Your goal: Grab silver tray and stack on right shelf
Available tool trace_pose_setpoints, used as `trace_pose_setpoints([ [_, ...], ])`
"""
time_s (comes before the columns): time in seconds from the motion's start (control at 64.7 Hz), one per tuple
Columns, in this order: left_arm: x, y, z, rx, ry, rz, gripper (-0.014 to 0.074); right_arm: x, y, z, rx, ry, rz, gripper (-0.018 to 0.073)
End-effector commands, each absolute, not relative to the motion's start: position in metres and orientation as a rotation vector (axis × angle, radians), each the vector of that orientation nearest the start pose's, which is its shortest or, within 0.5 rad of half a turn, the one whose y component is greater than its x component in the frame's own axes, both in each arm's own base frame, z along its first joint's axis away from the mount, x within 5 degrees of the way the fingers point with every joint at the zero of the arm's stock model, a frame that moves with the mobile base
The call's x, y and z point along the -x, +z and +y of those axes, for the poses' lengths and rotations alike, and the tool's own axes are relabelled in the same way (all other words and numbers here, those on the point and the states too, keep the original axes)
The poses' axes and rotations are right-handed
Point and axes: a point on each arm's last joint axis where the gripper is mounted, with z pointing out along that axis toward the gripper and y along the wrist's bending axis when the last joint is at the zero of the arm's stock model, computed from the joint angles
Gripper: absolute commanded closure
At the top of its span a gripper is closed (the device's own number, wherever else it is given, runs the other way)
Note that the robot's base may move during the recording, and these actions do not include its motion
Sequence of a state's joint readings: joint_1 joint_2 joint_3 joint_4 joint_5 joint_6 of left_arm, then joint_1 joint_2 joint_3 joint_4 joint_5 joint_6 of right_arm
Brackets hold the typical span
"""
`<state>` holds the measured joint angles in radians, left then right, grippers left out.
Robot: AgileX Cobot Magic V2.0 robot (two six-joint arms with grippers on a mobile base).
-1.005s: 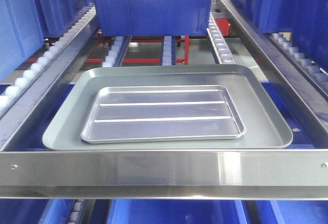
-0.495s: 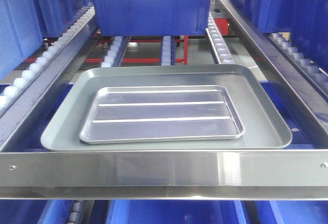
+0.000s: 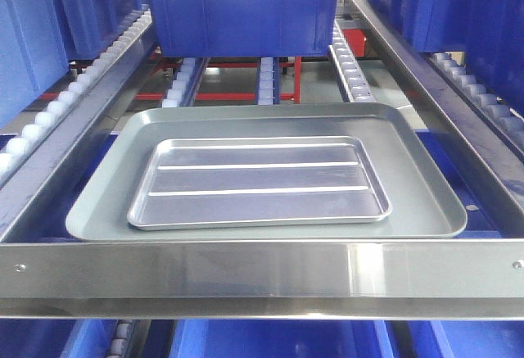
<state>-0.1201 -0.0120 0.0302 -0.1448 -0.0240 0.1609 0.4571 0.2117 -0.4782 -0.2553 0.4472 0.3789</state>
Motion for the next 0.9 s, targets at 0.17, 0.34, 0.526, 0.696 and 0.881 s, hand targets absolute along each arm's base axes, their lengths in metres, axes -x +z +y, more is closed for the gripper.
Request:
trace_pose_setpoints([
  [0.17, -0.055, 0.209, -0.005, -0.080, -0.088, 1.389, 0.0697, -0.048, 0.336, 0.014, 0.192, 0.373, 1.555, 0.0503],
  [0.34, -0.055, 0.209, -0.005, -0.080, -0.088, 1.389, 0.0697, -0.048, 0.336, 0.014, 0.192, 0.373, 1.555, 0.0503],
  [0.526, -0.055, 0.209, -0.005, -0.080, -0.088, 1.389, 0.0697, -0.048, 0.337, 0.014, 0.194, 0.370, 1.543, 0.0503],
  [0.696, -0.055, 0.209, -0.005, -0.080, -0.088, 1.389, 0.0697, -0.049, 0.338, 0.010, 0.174, 0.280, 1.520, 0.0503],
  [0.881, -0.055, 0.209, -0.005, -0.080, -0.088, 1.389, 0.0697, -0.059, 0.311, 0.008, 0.072, 0.150, 1.531, 0.0503],
])
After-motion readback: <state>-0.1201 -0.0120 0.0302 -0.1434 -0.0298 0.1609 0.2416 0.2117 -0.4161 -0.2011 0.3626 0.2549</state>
